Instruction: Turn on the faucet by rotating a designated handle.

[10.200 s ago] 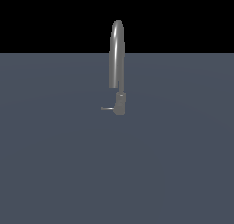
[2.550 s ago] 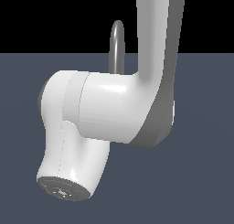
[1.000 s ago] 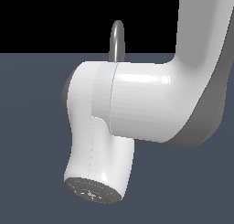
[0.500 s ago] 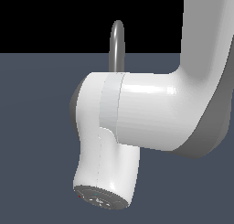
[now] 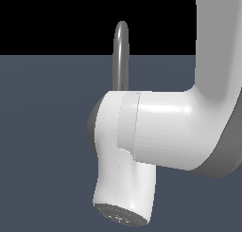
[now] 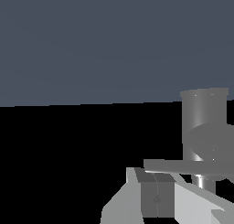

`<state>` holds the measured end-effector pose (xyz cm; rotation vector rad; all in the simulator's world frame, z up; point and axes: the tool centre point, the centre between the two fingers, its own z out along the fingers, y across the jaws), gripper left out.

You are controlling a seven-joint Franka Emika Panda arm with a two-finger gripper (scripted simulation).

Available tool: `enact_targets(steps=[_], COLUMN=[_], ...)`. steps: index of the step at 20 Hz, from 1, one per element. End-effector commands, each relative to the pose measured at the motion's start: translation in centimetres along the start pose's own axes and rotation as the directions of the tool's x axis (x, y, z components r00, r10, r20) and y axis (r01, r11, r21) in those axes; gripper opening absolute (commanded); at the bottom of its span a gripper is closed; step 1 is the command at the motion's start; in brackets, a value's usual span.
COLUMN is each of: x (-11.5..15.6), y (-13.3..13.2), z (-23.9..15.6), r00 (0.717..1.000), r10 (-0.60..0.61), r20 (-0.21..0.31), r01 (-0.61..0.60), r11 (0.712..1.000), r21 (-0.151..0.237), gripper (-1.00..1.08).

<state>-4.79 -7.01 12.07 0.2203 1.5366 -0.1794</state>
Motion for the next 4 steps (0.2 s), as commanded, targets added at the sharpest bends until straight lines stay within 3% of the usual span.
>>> enact_targets(steps=[1, 4], x=[1.41, 1.85], y=[0.90, 0.59], z=[0.05, 0.13], r00=[1.000, 0.999], r10=[-0.020, -0.024], r20=[-0.022, -0.022], r01=[0.018, 0.021], r11=[0.993, 0.992], r21=[-0.117, -0.126], gripper=[-1.00, -1.00])
